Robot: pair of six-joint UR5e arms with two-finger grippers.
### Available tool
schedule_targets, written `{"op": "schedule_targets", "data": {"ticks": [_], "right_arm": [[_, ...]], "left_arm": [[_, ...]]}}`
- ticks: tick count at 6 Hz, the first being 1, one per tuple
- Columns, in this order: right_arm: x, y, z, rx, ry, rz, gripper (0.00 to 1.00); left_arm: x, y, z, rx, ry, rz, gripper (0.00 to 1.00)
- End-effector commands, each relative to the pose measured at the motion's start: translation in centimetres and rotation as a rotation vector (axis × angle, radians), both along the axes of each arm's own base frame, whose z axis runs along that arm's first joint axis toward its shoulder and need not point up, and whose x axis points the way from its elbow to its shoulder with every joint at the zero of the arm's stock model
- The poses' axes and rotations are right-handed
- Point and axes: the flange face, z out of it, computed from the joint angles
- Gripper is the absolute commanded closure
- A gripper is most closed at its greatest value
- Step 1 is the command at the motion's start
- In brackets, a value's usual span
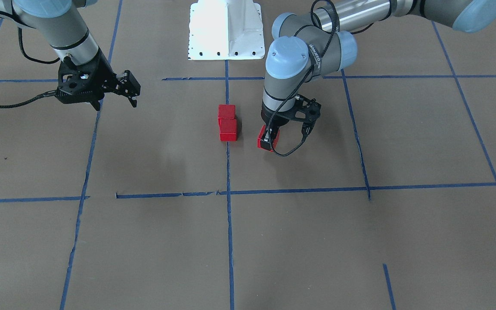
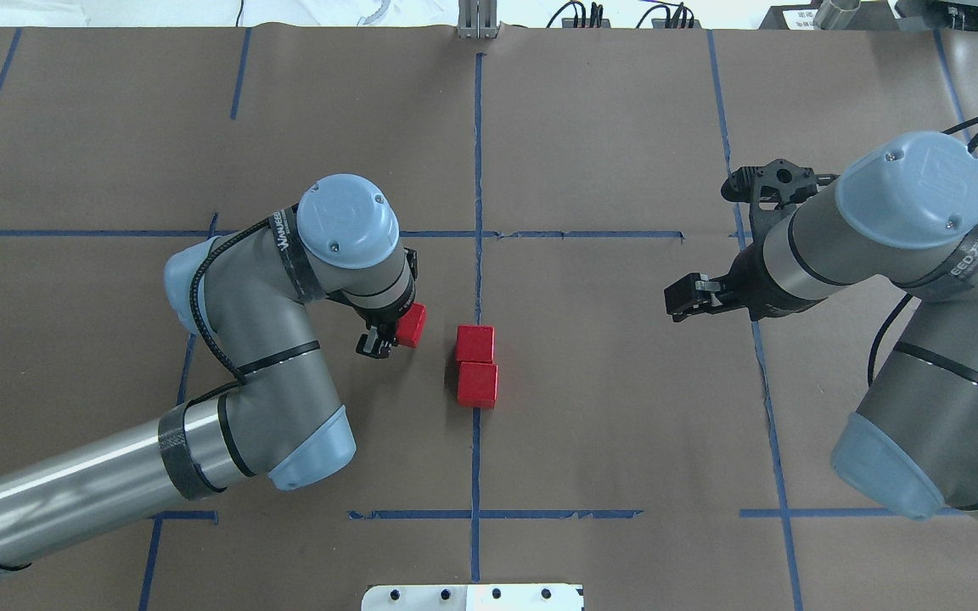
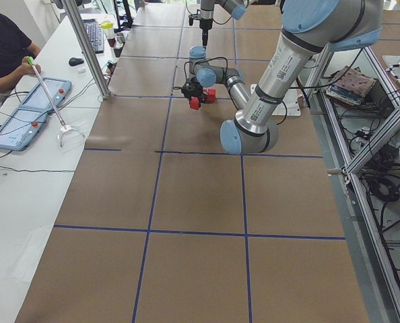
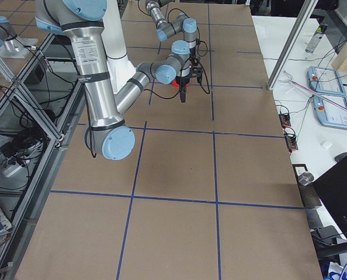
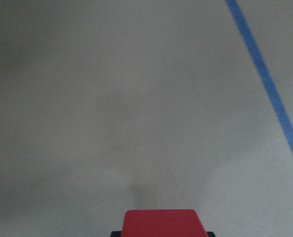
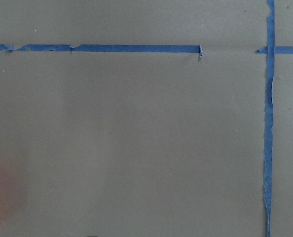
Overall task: Form red blocks into L shape at center
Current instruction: 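Carry the cube with the left gripper next to the two-cube column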
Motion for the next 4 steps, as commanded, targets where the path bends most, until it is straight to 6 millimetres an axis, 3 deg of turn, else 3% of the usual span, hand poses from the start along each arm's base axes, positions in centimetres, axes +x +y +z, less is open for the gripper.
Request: {"op": "schedule_targets", "data": {"ticks": [1, 4], "right_arm": [[-0.02, 0.0, 0.02, 0.0, 0.0, 0.0, 0.01], [0.01, 0.04, 0.18, -0.003, 0.002, -0.001, 0.01]], "left_arm": [[0.94, 1.04, -0.74, -0.084, 0.015, -0.06, 1.0], [1.29, 1.23, -0.93, -0.12, 0.036, -0.096, 1.0]]}}
